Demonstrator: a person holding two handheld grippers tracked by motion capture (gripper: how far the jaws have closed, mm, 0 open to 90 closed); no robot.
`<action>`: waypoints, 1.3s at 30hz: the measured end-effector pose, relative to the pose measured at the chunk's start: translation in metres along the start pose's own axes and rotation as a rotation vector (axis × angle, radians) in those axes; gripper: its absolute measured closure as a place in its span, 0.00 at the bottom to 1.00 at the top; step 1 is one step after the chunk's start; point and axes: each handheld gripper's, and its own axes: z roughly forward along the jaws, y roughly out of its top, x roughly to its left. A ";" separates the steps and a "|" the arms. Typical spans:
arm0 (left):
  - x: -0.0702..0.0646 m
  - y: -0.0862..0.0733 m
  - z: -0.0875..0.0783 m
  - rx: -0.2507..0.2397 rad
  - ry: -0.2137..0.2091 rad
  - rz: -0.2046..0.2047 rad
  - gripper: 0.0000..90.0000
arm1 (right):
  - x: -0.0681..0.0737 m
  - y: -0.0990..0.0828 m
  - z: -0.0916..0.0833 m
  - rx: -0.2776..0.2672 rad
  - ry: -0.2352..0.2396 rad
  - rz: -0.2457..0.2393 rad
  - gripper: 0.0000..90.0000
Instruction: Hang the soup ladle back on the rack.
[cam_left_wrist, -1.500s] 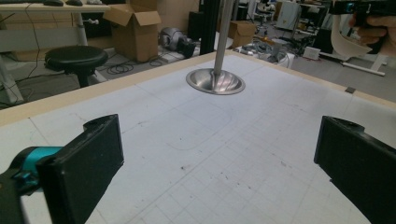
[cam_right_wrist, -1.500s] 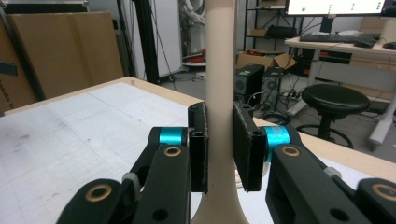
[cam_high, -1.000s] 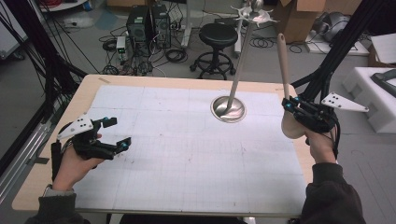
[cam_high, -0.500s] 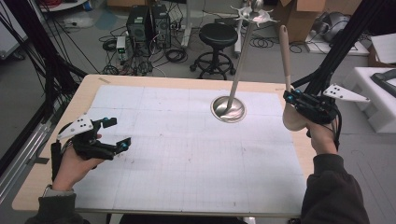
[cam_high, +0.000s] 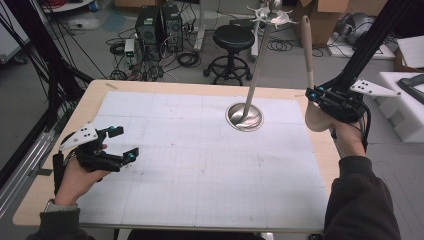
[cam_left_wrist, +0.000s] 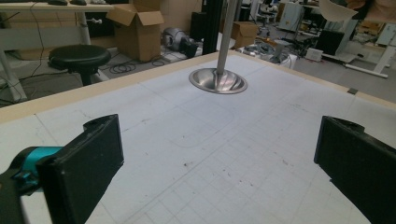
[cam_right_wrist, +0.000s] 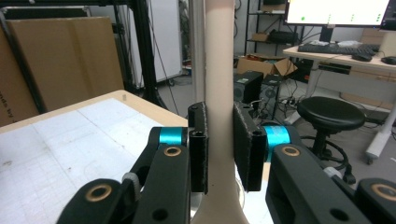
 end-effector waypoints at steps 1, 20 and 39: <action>0.000 0.000 0.000 -0.001 0.000 -0.003 0.02 | -0.001 0.000 0.001 -0.001 0.007 0.007 0.86; 0.002 -0.001 -0.003 -0.007 0.008 -0.008 0.02 | -0.007 -0.004 0.009 0.003 0.040 0.014 0.86; 0.002 -0.001 -0.004 -0.005 0.011 -0.006 0.02 | -0.002 -0.005 0.016 0.029 0.081 0.017 0.86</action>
